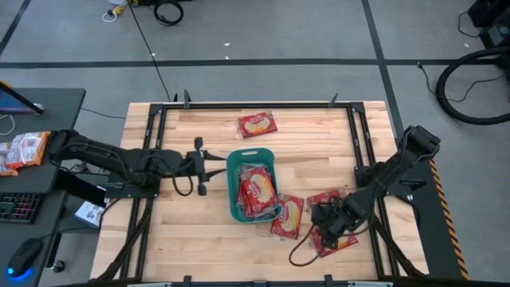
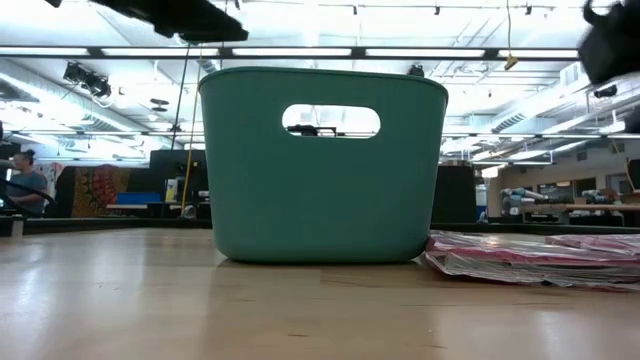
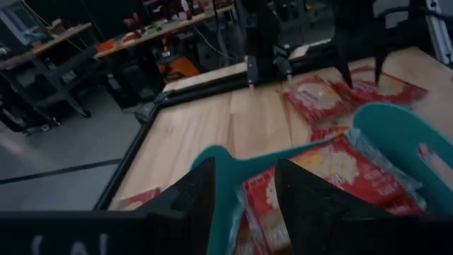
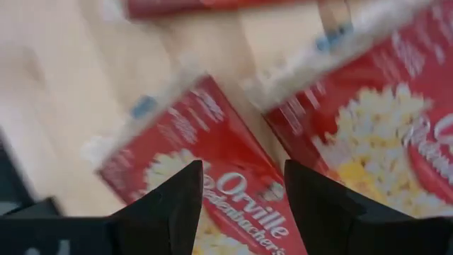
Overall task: Sort popcorn bags into baskets
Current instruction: Put the red popcorn bag into the green bin
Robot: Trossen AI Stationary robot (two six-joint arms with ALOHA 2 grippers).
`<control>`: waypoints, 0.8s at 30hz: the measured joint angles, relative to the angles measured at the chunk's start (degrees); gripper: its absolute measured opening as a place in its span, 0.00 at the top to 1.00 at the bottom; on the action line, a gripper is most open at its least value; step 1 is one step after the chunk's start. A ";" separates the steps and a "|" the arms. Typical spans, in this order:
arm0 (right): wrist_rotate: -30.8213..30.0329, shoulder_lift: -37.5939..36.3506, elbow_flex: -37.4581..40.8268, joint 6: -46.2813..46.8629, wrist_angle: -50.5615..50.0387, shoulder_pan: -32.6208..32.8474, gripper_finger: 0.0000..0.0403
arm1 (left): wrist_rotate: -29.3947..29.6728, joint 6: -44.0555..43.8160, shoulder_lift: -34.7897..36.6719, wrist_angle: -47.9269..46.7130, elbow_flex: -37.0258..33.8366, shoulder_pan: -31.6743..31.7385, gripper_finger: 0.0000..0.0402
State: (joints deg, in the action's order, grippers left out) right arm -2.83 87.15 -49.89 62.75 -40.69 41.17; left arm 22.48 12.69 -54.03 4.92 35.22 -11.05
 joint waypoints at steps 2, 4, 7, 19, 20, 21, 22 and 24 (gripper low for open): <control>-0.02 0.91 0.87 1.89 -0.08 1.25 0.49 | 0.01 0.01 0.76 -0.05 -0.07 0.00 0.63; -0.04 2.25 1.02 1.99 -0.67 2.14 0.49 | 0.02 0.02 1.33 -0.35 -0.06 0.00 0.63; -0.06 5.42 0.98 -0.40 -0.78 2.69 0.49 | 0.02 0.07 1.38 -0.34 -0.04 0.00 0.63; -16.90 6.08 1.16 -13.00 -12.80 -1.71 0.50 | 0.00 0.10 1.36 -0.39 -0.04 0.00 0.63; -18.48 5.59 1.16 -13.87 -14.17 -2.54 0.50 | 0.00 0.09 1.36 -0.44 -0.04 0.00 0.63; -19.68 5.34 1.03 -14.72 -15.66 -3.55 0.50 | 0.00 0.09 1.36 -0.42 -0.04 0.00 0.63; -20.73 5.19 1.03 -15.12 -17.29 -4.52 0.50 | 0.00 0.09 1.36 -0.42 -0.04 0.00 0.63; -22.18 4.75 1.04 -16.04 -19.76 -6.42 0.50 | 0.00 0.09 1.36 -0.47 -0.04 0.00 0.63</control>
State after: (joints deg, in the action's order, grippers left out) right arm -25.01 91.90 -48.85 46.71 -60.45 34.75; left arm 22.48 12.78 -52.66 4.45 35.18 -11.05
